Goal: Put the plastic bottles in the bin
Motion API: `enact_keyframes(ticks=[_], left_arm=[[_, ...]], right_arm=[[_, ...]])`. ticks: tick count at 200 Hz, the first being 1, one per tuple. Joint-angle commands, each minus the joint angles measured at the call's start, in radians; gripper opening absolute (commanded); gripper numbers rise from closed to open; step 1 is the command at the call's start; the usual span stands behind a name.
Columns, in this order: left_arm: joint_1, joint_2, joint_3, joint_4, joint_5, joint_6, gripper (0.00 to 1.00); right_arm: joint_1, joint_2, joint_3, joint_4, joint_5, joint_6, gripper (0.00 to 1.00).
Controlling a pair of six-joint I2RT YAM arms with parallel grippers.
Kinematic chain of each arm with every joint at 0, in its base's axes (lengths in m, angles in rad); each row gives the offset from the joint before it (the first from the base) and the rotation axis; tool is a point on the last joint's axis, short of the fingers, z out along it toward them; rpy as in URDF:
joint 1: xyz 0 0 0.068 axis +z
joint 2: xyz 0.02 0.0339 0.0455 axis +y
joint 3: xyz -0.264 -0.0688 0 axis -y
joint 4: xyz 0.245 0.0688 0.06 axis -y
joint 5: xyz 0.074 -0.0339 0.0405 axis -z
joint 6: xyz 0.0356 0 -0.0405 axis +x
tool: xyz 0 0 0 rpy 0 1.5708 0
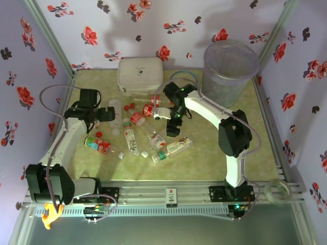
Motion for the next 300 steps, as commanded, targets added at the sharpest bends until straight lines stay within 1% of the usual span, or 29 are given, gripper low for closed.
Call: enact_keyframes(ticks=[1,21,45,59,91,108,128,161,213,240,257,278,300], left_arm=[[-0.009,0.000,-0.006,-0.018,0.007,0.022,1.00],[-0.009,0.002,-0.006,-0.017,0.008,0.020,1.00],[-0.009,0.004,-0.006,-0.019,0.007,0.023,1.00],[-0.009,0.006,-0.007,-0.019,0.007,0.024,1.00],[-0.009,0.009,-0.006,-0.019,0.007,0.027,1.00],[-0.008,0.014,-0.006,-0.019,0.007,0.027,1.00],[-0.009,0.015,-0.006,-0.022,0.007,0.026,1.00],[-0.009,0.006,-0.008,-0.017,0.002,0.029,1.00],[-0.010,0.012,-0.008,-0.021,0.001,0.027,1.00],[-0.008,0.011,-0.008,-0.020,0.002,0.028,1.00],[-0.009,0.012,-0.008,-0.020,0.002,0.029,1.00],[-0.010,0.012,-0.008,-0.021,0.002,0.027,1.00],[-0.010,0.012,-0.008,-0.020,0.002,0.027,1.00]], right_arm=[[0.009,0.014,0.017,-0.048,-0.007,-0.043,0.88],[0.009,-0.020,-0.013,-0.045,-0.024,-0.045,0.88],[0.013,-0.088,-0.077,-0.063,-0.007,-0.035,0.87],[0.025,-0.135,-0.137,-0.049,0.007,-0.012,0.87],[0.046,-0.227,-0.292,0.030,-0.001,0.061,0.87],[0.058,-0.224,-0.334,0.062,0.008,0.085,0.87],[0.070,-0.206,-0.366,0.106,0.059,0.125,0.87],[0.102,-0.238,-0.448,0.190,0.090,0.181,0.86],[0.143,-0.277,-0.540,0.222,0.159,0.280,0.85],[0.174,-0.291,-0.590,0.273,0.207,0.327,0.81],[0.188,-0.298,-0.638,0.340,0.245,0.342,0.78],[0.196,-0.294,-0.670,0.390,0.234,0.359,0.77],[0.199,-0.254,-0.679,0.417,0.214,0.364,0.76]])
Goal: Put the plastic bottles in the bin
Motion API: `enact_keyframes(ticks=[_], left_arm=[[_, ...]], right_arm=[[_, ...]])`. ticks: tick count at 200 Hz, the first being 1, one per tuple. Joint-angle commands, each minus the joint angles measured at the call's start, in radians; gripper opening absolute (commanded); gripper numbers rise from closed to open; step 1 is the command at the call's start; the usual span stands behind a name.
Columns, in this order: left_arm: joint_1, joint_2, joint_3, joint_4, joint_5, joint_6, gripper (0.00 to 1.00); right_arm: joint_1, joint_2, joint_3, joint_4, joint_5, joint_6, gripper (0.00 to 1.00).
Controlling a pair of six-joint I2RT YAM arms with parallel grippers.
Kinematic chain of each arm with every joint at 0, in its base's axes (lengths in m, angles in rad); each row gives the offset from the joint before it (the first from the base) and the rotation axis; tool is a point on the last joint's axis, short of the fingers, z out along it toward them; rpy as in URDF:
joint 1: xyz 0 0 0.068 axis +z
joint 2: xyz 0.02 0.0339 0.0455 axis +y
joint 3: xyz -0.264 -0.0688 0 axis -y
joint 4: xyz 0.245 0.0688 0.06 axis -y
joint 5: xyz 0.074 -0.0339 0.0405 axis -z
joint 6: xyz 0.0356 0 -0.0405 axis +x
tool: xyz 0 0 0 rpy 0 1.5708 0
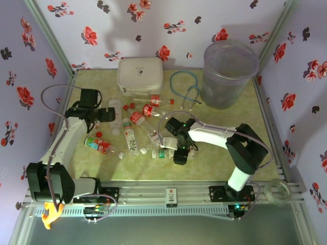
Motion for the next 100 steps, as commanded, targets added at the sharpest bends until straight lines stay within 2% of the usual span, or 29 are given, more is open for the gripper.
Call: enact_keyframes(ticks=[1,27,63,100], left_arm=[[-0.007,0.001,-0.007,-0.017,0.003,0.015,1.00],[-0.008,0.000,-0.006,-0.016,0.003,0.006,1.00],[-0.007,0.008,-0.003,-0.020,0.003,0.000,1.00],[0.005,0.012,0.009,-0.031,-0.009,-0.011,1.00]], right_arm=[[0.008,0.030,-0.015,0.063,0.008,0.036,0.76],[0.010,0.063,-0.016,0.061,0.012,0.044,0.71],[0.011,-0.039,-0.045,0.043,0.027,0.076,0.55],[0.012,-0.135,-0.033,-0.055,0.075,0.086,0.51]])
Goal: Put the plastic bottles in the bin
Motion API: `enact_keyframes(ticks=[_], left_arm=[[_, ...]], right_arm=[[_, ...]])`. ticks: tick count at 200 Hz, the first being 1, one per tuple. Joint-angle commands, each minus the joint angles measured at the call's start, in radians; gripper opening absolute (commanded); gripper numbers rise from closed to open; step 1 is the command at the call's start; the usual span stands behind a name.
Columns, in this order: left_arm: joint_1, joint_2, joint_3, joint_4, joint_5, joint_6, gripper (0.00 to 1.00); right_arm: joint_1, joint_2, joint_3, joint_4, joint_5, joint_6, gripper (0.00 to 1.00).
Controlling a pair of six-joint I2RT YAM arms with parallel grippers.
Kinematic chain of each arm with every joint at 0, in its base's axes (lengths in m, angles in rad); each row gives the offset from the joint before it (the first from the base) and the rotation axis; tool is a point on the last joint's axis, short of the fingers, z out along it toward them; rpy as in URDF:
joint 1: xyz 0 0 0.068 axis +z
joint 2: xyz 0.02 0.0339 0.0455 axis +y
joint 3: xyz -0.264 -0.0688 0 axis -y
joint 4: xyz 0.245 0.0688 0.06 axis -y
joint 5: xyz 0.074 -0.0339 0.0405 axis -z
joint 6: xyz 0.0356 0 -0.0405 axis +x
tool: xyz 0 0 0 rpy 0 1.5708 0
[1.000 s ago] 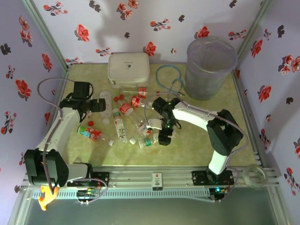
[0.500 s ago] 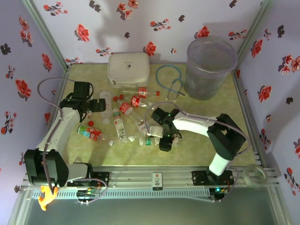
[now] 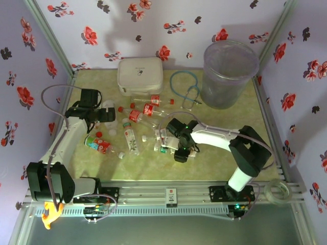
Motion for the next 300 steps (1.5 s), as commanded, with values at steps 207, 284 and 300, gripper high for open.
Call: enact_keyframes(ticks=[207,284,300], left_arm=[[-0.125,-0.055,0.024,0.018,0.196,-0.029,1.00],[-0.252,-0.124,-0.063,0.170,0.193,-0.232,1.00],[-0.261,-0.137,-0.080,0.197,0.193,-0.260,1.00]], right_arm=[[-0.607,-0.046,0.873,0.133,0.399,0.374,0.25],[-0.766,0.249,1.098,0.104,0.329,0.419,0.25],[-0.787,0.297,1.120,0.086,0.314,0.420,0.25]])
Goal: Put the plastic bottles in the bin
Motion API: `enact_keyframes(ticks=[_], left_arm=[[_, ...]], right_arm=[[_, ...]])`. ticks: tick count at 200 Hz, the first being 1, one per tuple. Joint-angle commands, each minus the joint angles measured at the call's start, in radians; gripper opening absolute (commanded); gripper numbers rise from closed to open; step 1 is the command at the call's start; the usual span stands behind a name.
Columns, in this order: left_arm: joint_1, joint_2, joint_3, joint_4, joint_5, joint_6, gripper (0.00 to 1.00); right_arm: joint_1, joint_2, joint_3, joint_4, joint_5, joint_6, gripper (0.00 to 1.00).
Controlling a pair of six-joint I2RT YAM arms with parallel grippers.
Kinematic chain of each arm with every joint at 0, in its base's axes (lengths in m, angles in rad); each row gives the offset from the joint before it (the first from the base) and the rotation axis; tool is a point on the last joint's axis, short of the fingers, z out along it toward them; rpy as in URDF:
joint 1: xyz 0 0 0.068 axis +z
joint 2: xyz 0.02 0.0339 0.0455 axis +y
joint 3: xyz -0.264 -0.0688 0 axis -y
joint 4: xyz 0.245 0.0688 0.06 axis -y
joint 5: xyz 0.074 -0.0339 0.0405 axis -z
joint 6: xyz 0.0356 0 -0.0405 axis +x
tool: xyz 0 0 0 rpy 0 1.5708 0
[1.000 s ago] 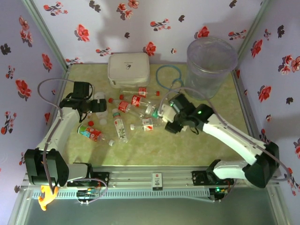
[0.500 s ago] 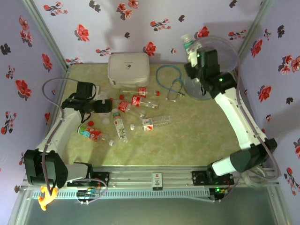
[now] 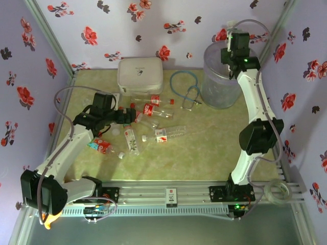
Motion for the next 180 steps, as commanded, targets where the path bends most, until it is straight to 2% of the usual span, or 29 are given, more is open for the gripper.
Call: enact_keyframes(ticks=[1,47,128,149,163,180], left_arm=[[-0.014,-0.032,-0.034,0.074,0.009,-0.090,1.00],[-0.029,-0.019,-0.028,0.069,0.008,-0.094,1.00],[-0.032,0.009,-0.021,0.078,0.007,-0.110,1.00],[-0.033,0.016,-0.022,0.076,-0.004,-0.110,1.00],[-0.033,0.021,-0.023,0.075,-0.006,-0.110,1.00],[-0.034,0.028,-0.022,0.064,-0.020,-0.108,1.00]], right_arm=[[-0.029,0.055,0.057,-0.024,-0.037,0.029,0.25],[-0.064,0.124,-0.013,0.025,-0.063,0.044,0.26],[-0.099,0.241,-0.010,-0.009,-0.106,0.047,0.31],[-0.102,0.254,-0.010,-0.013,-0.118,0.048,0.39],[-0.102,0.261,-0.011,-0.016,-0.121,0.048,0.52],[-0.104,0.271,-0.011,-0.021,-0.124,0.047,0.59]])
